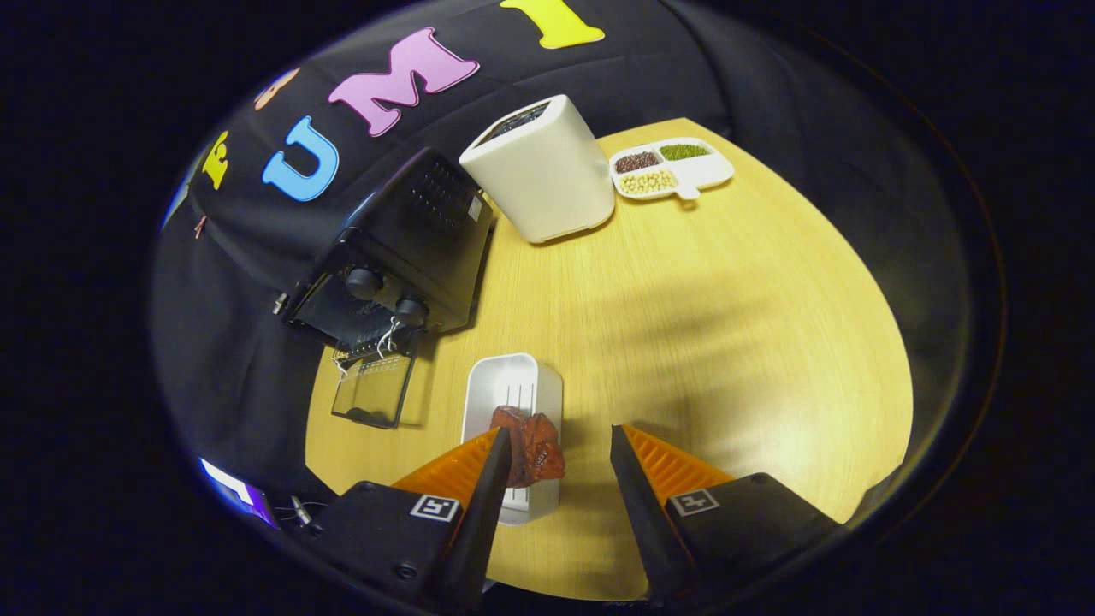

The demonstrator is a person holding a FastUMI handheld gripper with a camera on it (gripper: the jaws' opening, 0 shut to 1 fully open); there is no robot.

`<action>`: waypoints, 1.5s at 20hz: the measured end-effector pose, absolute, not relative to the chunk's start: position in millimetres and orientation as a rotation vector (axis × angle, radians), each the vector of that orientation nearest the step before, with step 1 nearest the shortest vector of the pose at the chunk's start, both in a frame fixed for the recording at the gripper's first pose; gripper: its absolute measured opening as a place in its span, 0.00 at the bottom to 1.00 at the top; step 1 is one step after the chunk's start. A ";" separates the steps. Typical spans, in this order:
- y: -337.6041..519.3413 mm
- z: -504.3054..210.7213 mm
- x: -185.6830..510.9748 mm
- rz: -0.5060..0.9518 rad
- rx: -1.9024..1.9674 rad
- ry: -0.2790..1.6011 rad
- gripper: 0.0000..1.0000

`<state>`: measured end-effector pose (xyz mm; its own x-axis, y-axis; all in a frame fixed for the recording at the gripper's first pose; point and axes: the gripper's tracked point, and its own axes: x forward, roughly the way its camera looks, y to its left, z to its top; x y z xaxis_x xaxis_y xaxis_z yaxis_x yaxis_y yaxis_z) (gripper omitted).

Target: Open the toaster oven, put the food inside, and close the toaster oven door.

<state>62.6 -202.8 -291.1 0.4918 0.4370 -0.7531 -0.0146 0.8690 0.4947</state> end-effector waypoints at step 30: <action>-167.4 -207.1 43.7 0.337 0.531 0.896 0.12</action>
<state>43.7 -167.4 -207.1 0.5858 0.4883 -0.6468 -0.0583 0.8214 0.5674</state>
